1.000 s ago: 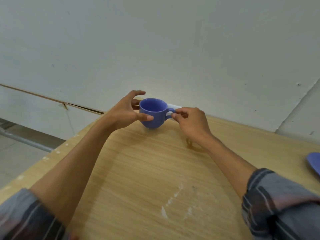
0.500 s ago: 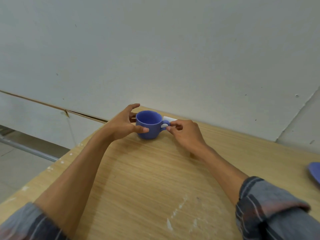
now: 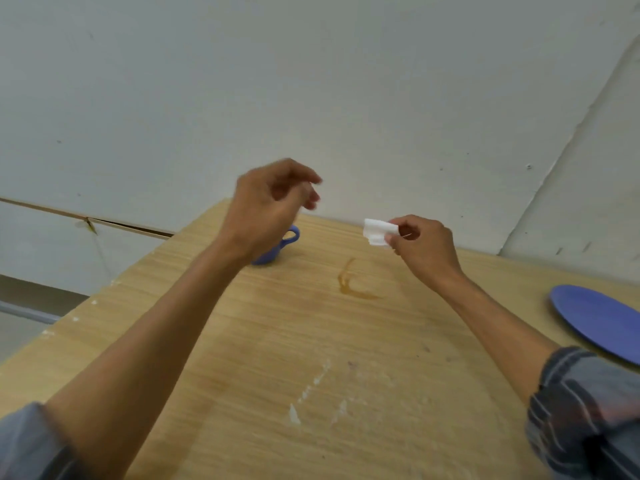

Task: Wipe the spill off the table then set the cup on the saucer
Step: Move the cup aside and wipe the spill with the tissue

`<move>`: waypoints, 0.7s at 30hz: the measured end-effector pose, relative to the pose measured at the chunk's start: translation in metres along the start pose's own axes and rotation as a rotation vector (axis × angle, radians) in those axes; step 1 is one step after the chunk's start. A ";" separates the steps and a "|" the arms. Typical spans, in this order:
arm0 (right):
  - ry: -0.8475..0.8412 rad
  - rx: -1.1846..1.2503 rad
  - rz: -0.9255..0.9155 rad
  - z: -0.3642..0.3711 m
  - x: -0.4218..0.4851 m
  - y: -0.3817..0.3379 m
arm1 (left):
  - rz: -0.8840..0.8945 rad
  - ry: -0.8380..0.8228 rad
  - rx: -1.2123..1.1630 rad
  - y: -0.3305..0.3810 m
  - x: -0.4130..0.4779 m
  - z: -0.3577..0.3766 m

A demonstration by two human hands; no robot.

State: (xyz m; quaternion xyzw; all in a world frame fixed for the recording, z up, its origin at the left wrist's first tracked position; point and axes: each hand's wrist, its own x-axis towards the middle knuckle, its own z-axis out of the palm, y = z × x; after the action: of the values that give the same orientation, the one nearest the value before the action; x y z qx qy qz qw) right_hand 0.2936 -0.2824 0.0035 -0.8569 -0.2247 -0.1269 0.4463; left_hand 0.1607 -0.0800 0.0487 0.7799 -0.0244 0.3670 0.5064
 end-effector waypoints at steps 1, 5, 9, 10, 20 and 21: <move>-0.002 -0.018 -0.005 -0.001 0.001 0.002 | -0.001 -0.084 0.033 -0.003 -0.007 0.013; -0.007 -0.108 -0.061 0.008 0.008 0.010 | -0.022 -0.355 0.265 -0.037 -0.030 0.046; -0.082 -0.195 -0.153 0.028 0.019 0.016 | -0.155 -0.467 0.495 -0.069 -0.045 0.052; -0.098 -0.218 -0.177 0.033 0.022 0.018 | -0.155 -0.467 0.550 -0.073 -0.047 0.053; -0.327 -0.349 -0.424 0.043 0.006 0.028 | -0.133 -0.500 0.831 -0.087 -0.047 0.058; -0.356 -0.352 -0.453 0.038 0.001 0.027 | -0.132 -0.503 0.832 -0.087 -0.047 0.057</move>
State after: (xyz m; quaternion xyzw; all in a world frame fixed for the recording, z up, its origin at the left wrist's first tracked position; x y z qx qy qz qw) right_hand 0.3086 -0.2640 -0.0368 -0.8578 -0.4585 -0.1079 0.2056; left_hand 0.1935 -0.0993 -0.0592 0.9804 0.0523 0.1131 0.1524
